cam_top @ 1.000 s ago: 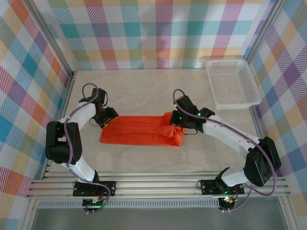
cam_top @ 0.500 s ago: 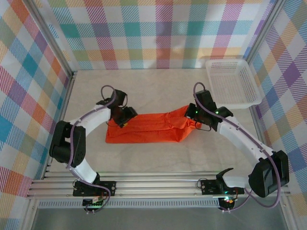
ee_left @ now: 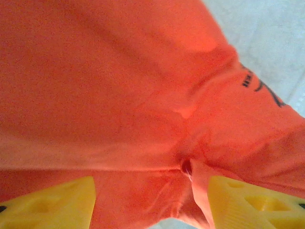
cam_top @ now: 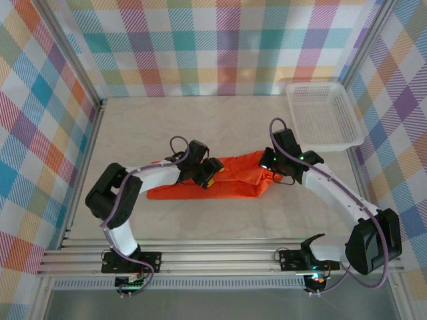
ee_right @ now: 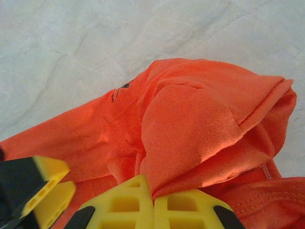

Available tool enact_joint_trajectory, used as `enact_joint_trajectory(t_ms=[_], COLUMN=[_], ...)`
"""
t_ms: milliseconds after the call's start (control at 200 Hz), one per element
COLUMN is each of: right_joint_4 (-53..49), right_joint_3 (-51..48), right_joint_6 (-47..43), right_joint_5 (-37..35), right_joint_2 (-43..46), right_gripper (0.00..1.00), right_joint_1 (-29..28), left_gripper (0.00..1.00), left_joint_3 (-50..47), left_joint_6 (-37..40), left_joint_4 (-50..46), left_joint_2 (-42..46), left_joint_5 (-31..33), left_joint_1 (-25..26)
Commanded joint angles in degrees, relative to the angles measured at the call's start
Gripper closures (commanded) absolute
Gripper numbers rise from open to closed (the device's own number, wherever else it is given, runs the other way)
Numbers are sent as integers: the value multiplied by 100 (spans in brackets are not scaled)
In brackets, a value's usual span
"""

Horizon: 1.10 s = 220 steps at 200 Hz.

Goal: Fold the inside-out t-shirt

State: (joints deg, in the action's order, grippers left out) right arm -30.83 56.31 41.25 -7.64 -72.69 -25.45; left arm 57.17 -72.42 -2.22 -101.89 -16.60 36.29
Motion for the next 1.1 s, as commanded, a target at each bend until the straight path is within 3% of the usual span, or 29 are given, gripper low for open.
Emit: enact_joint_trajectory(t_ms=[0,440,800,940,1095], right_joint_4=[108,-203,-221,-231,-290], right_joint_3=[-6,837,1773,1699,1593], right_joint_6=[48,90,322,356,327], right_joint_5=[83,305,-14,-105,-270], right_joint_2=[67,194,-286,-319,-299], right_gripper=[100,100,100,100,100], right_joint_1=[23,-35,-1019,-1049,-1049], left_gripper=[37,37,37,37,35], left_joint_3=[144,-768,-1059,-981,-578], left_joint_6=[-455,-605,-782,-609,-52], left_joint_4=[499,241,529,267,-636], left_joint_2=[-354,-441,-756,-357,424], left_joint_5=[-150,801,966,969,999], left_joint_1=[151,378,466,398,223])
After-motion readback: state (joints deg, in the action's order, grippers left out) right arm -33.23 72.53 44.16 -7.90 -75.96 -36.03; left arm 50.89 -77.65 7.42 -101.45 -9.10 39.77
